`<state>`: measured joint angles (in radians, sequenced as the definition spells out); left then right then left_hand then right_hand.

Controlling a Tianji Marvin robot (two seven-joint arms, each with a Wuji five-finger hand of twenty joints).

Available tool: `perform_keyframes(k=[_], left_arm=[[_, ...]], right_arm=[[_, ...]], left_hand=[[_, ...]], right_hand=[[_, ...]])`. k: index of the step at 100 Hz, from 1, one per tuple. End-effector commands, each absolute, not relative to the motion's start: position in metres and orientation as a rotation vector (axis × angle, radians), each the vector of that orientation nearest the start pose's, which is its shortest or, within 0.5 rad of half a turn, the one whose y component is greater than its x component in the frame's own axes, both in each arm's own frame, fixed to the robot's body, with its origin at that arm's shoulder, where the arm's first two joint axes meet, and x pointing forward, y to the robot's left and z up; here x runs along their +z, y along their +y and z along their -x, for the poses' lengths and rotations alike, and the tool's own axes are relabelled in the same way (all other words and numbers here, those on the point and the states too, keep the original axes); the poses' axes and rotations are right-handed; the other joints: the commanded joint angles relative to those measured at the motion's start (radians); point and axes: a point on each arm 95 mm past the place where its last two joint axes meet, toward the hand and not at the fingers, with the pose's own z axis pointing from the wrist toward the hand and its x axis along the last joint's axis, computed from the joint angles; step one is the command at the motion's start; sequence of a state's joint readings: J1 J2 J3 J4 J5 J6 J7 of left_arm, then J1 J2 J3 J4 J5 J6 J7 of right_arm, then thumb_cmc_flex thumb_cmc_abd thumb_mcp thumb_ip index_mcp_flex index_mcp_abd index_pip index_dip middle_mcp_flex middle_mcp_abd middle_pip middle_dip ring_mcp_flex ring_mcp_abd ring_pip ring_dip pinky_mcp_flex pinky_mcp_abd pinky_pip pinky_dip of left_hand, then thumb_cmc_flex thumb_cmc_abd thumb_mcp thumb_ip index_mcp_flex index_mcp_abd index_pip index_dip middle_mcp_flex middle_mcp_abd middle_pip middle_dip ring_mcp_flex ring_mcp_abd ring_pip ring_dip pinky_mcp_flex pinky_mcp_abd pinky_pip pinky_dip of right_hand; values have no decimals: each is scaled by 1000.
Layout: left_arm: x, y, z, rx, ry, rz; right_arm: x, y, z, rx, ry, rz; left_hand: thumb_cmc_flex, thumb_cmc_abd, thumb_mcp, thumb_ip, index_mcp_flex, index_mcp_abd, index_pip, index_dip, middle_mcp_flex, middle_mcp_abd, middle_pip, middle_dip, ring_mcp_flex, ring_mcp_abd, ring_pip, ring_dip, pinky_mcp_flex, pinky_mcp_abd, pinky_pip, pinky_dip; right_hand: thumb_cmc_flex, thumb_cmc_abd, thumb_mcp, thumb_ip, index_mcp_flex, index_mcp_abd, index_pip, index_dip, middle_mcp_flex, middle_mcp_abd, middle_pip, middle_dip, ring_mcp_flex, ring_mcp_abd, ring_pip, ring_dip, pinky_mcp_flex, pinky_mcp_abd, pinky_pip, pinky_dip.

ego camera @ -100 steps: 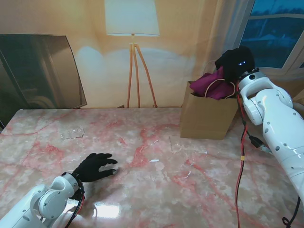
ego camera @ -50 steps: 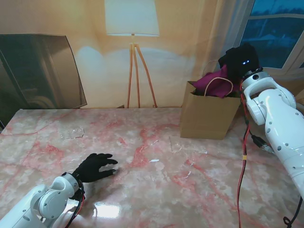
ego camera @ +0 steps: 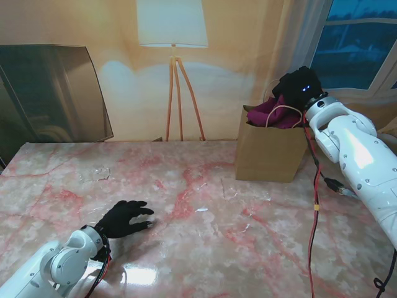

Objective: Fold the socks and the shorts into the kraft paper bag

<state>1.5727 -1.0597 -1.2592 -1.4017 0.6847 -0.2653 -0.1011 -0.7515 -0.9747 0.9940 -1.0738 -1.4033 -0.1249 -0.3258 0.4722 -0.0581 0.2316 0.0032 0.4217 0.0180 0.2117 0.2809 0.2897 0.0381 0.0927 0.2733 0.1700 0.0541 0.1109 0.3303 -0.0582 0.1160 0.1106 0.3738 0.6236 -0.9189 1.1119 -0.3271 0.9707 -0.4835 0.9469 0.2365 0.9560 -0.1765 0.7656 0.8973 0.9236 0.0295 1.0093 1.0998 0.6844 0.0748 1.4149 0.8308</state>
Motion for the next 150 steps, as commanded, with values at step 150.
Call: perform_keyframes(k=[150], left_arm=[[-390,46,-389,-1608,1636,1570]], right_arm=[[-92,-98,-560,1275,1395,-626]], left_hand=[[12,36,-29,29,31,-5,-1,12,-4,24,-10,-7,-34,-28,-23,-14,-4,2,-41,13]], right_hand=[[197,76,164,68,-78,193,-211,271,114,98,-180,-309,250,48,-357,-234,294,-38,-169,-237]])
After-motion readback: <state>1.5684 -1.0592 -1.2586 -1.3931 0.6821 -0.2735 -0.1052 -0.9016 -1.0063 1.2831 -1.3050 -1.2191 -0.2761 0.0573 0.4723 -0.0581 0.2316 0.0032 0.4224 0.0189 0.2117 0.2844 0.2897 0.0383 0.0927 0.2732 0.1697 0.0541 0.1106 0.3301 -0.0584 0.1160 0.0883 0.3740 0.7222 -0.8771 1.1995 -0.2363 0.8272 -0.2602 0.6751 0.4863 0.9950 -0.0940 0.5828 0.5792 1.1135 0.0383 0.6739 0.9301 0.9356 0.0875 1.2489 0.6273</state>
